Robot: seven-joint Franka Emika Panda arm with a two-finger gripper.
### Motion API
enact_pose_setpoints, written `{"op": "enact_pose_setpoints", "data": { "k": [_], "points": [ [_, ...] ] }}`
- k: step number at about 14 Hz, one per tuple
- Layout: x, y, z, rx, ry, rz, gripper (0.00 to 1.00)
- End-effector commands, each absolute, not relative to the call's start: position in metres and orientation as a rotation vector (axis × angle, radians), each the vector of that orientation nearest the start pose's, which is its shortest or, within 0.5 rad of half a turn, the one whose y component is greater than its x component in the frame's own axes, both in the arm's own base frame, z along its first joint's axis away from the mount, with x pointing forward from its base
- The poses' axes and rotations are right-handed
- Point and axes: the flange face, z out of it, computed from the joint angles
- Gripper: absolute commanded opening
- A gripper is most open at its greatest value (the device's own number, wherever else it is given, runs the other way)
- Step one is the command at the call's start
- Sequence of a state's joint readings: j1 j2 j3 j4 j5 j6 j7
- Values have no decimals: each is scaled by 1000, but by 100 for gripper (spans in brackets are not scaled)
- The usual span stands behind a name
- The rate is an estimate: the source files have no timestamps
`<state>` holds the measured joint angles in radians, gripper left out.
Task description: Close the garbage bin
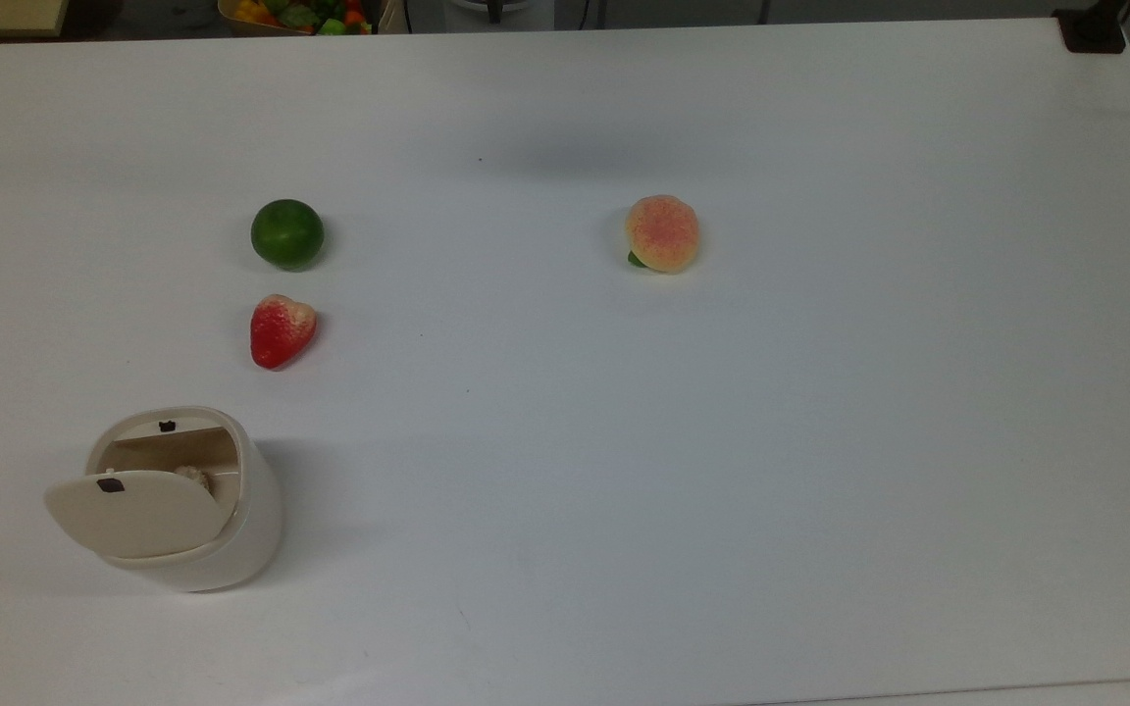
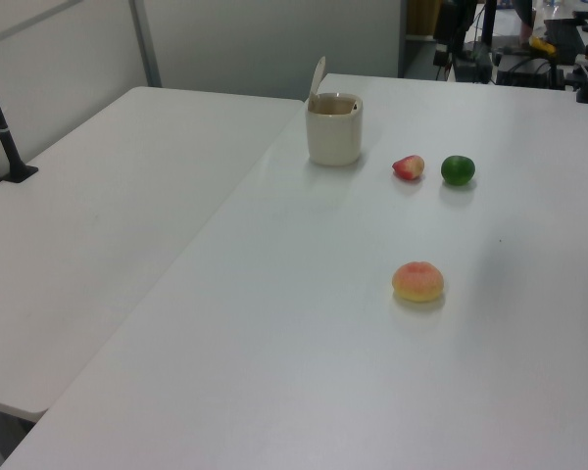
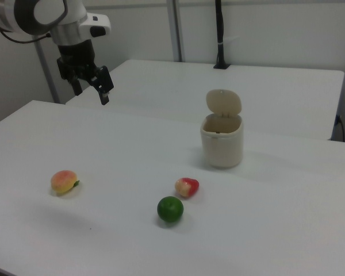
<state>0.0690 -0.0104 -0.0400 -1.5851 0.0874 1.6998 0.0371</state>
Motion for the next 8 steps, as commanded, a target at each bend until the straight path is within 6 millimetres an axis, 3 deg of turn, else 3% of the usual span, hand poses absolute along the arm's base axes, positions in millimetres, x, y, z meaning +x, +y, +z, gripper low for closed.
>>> {"op": "enact_pose_setpoints", "data": {
  "k": [1, 8],
  "points": [
    [561, 23, 637, -3056, -7, -215, 100],
    [563, 24, 639, -3052, -11, -243, 100]
  ]
}}
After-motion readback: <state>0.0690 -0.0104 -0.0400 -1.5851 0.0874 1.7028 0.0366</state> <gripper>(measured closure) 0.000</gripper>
